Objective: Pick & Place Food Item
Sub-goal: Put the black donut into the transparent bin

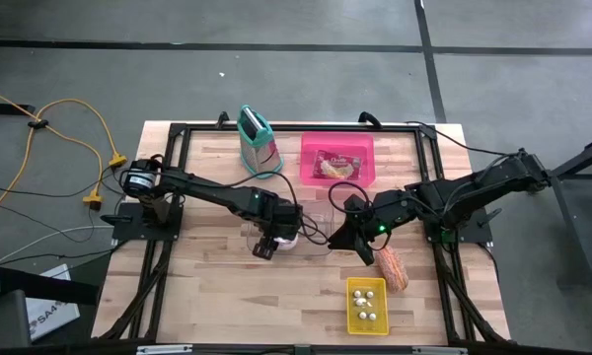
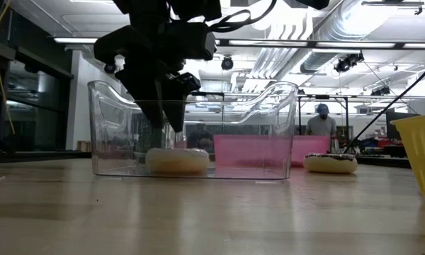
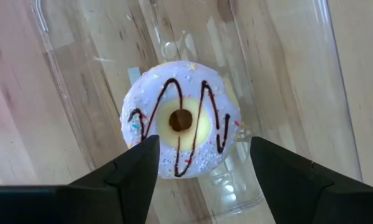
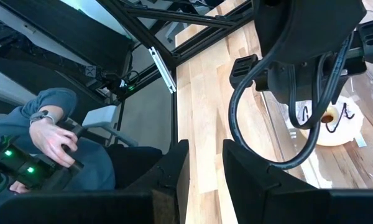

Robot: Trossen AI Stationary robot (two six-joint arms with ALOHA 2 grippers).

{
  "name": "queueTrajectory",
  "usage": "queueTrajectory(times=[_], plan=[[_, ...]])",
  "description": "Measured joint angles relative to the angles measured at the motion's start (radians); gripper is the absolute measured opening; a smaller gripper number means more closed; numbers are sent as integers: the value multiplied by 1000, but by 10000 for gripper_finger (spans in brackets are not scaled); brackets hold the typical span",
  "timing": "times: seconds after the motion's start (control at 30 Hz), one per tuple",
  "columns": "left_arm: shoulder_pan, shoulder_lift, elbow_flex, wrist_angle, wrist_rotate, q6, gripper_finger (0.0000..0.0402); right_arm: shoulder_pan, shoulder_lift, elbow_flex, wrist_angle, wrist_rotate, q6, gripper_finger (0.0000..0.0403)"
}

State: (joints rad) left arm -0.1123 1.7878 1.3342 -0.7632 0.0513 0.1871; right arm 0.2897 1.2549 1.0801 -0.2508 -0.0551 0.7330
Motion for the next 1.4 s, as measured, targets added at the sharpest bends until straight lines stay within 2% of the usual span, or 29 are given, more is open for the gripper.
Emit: queueTrajectory(times=[0.53,0.8,1.0,1.23,1.4], plan=[[0,-5,0,-3,0,7,246,0,0,0,0,0,0,86],[6,-108,0,-40,-9,23,246,0,0,0,0,0,0,86],[7,-175,1,-79,-70,21,246,0,0,0,0,1,0,86],[-3,-176,1,-154,-75,-39,246,0,0,0,0,2,0,86],[-3,-233,0,-221,-76,-96,246,0,0,0,0,3,0,86]])
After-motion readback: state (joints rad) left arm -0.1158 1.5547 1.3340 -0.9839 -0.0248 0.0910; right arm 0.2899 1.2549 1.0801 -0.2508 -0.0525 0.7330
